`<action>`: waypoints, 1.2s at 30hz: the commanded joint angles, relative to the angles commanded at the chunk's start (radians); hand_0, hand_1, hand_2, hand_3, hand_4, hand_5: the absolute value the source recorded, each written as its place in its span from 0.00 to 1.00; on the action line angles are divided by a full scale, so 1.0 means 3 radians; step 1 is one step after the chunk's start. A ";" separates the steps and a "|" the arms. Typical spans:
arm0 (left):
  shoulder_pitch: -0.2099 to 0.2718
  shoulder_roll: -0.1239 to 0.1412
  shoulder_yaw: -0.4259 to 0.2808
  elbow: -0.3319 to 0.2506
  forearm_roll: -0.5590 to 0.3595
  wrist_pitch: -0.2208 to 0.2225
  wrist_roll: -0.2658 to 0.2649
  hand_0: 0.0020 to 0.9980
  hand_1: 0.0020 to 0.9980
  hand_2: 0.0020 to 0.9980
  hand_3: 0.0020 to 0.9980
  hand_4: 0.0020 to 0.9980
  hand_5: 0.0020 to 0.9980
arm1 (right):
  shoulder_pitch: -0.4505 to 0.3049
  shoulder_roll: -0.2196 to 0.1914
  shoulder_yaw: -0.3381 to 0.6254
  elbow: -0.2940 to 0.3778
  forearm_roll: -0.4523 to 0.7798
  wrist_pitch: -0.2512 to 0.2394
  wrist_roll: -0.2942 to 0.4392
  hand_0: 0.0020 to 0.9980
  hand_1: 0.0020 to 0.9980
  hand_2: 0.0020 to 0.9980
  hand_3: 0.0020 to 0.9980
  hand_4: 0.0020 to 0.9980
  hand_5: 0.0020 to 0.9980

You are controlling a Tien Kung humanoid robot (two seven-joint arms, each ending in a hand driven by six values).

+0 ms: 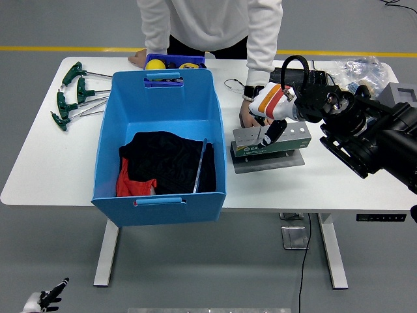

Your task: Lift tool from toolbox,place it in box,lift tool from toolbox,place it in box

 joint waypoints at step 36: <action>0.0057 0.0003 -0.0030 0.0000 0.0038 -0.0015 0.0004 0.74 0.79 0.79 0.76 0.78 0.75 | 0.0004 -0.0121 0.0026 0.0067 0.0000 -0.0040 -0.0020 0.08 0.09 0.16 0.12 0.99 0.76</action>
